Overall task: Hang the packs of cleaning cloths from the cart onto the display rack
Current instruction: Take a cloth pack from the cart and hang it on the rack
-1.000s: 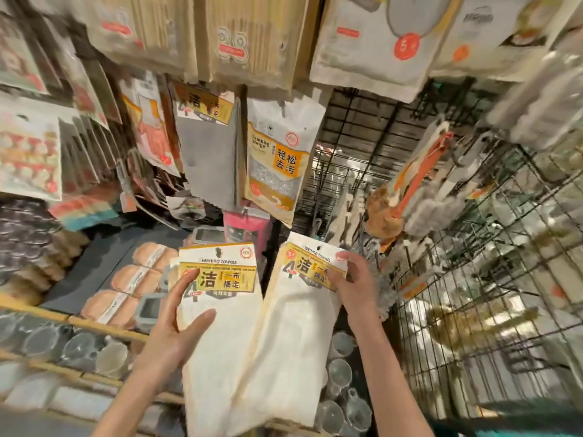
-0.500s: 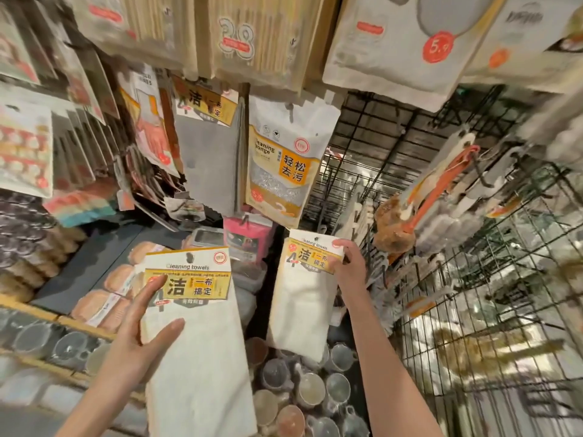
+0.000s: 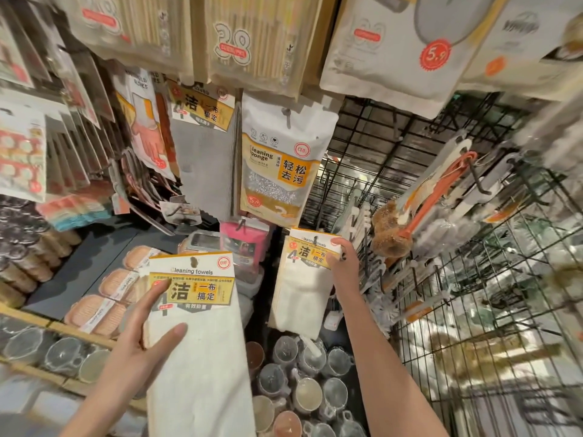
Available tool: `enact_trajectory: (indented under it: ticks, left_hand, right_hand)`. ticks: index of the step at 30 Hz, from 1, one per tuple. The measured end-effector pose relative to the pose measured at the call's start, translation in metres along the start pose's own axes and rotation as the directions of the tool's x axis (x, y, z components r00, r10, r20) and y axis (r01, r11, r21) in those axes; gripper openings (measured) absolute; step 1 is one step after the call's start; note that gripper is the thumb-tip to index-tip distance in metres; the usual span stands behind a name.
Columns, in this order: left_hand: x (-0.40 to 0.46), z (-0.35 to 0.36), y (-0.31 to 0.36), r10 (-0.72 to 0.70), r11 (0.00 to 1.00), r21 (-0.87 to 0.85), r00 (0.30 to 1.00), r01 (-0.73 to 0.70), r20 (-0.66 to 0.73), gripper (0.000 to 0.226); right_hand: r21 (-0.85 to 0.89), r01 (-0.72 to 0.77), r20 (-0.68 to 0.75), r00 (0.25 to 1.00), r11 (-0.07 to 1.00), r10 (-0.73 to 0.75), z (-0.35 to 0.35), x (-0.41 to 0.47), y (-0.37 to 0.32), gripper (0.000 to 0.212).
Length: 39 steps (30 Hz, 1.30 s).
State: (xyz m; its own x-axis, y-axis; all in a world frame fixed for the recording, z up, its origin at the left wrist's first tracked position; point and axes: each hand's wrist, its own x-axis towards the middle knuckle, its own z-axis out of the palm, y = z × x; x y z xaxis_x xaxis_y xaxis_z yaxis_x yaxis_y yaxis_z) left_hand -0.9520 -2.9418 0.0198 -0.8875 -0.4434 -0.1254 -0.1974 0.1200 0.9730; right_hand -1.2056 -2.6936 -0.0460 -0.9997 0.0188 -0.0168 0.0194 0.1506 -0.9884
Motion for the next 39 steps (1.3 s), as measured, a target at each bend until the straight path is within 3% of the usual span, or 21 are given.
enact_trajectory:
  ticks: [6,12,19,24,26,33,36,39]
  left_hand:
    - [0.001,0.007,0.007,0.003,1.0,0.009,1.0,-0.003,0.005,0.063]
    - [-0.002,0.006,0.01,-0.014,1.0,-0.003,1.0,0.014,-0.006,0.062]
    - [-0.005,0.013,0.009,0.017,0.999,-0.038,1.0,-0.017,0.014,0.064]
    - [-0.006,0.015,0.006,0.011,0.999,-0.042,0.999,-0.01,0.034,0.066]
    - [-0.007,0.015,0.006,0.026,0.999,-0.044,0.999,-0.024,0.036,0.068]
    - [-0.011,0.004,0.01,0.035,0.989,-0.148,0.993,-0.019,0.11,0.06]
    - [-0.013,0.0,0.011,0.005,0.985,-0.17,0.986,0.024,0.166,0.064]
    - [-0.016,0.0,0.011,0.061,0.971,-0.24,0.982,-0.016,0.181,0.071]
  right_hand:
    - [-0.076,-0.152,0.066,0.985,0.985,0.157,0.001,0.008,-0.016,0.044]
    - [-0.053,-0.261,0.129,0.955,0.964,0.265,0.001,0.005,-0.019,0.071]
    - [-0.046,-0.183,0.1,0.977,0.982,0.187,0.014,-0.053,-0.051,0.055]
    - [-0.048,-0.059,0.398,0.915,0.997,0.074,0.047,-0.115,-0.083,0.027]
    - [-0.046,0.01,0.452,0.892,0.999,0.012,0.059,-0.134,-0.089,0.021]
    - [0.0,-0.014,0.314,0.949,1.0,0.014,0.077,-0.152,-0.1,0.042]
    - [0.032,-0.056,0.299,0.953,0.998,0.044,0.077,-0.157,-0.102,0.04]
    - [0.015,-0.046,0.308,0.951,0.999,0.039,0.075,-0.16,-0.103,0.034]
